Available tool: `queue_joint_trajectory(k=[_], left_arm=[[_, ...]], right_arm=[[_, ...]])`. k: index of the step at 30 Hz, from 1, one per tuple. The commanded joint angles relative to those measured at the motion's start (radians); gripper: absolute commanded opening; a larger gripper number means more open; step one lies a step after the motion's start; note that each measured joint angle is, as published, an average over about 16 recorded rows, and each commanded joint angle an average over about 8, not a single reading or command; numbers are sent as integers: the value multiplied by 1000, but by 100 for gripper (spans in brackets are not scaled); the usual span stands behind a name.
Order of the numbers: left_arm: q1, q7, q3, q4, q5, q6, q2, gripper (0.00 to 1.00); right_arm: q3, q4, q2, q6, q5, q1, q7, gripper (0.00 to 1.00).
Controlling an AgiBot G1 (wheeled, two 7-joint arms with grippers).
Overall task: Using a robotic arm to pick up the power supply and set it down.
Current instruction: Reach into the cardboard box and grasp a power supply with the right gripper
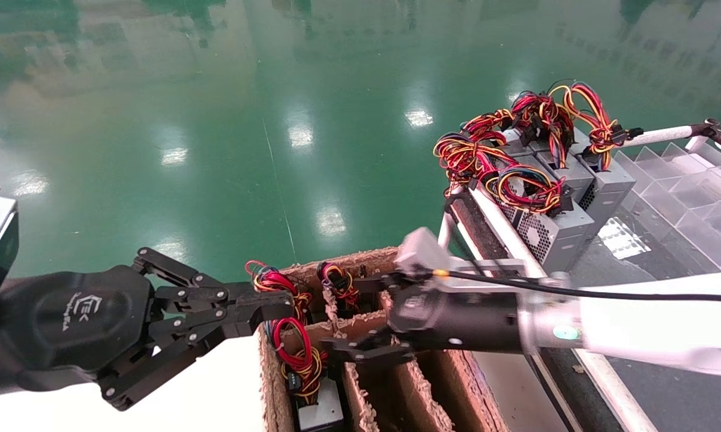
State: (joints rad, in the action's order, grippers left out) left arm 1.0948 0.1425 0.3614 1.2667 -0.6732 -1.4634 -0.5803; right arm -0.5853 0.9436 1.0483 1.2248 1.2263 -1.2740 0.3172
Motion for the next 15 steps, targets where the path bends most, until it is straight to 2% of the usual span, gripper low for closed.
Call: queue_joint_trajectory(k=[1,5,6,13,14,15], left_arm=[[0,0,0,0,0,0,0,99],[0,0,0,0,0,0,0,100],[0,0,0,0,0,0,0,100],[0,0,0,0,0,0,0,100],[0,0,0,0,0,0,0,100],[0,0,0,0,0,0,0,100]], right_arm=[[-15,-29,39,-10,14,-9,4,100],[-33,-59,94,-26,35,-18,-13,100],[-37,-62,104,-29,40,-20,-17,93],[-58,-68,148,-41,64,-24,-20,5],[-60,-68,152,-42,65,-23,-20,0],[-61,-67,155,-42,65,-23,-21,0]])
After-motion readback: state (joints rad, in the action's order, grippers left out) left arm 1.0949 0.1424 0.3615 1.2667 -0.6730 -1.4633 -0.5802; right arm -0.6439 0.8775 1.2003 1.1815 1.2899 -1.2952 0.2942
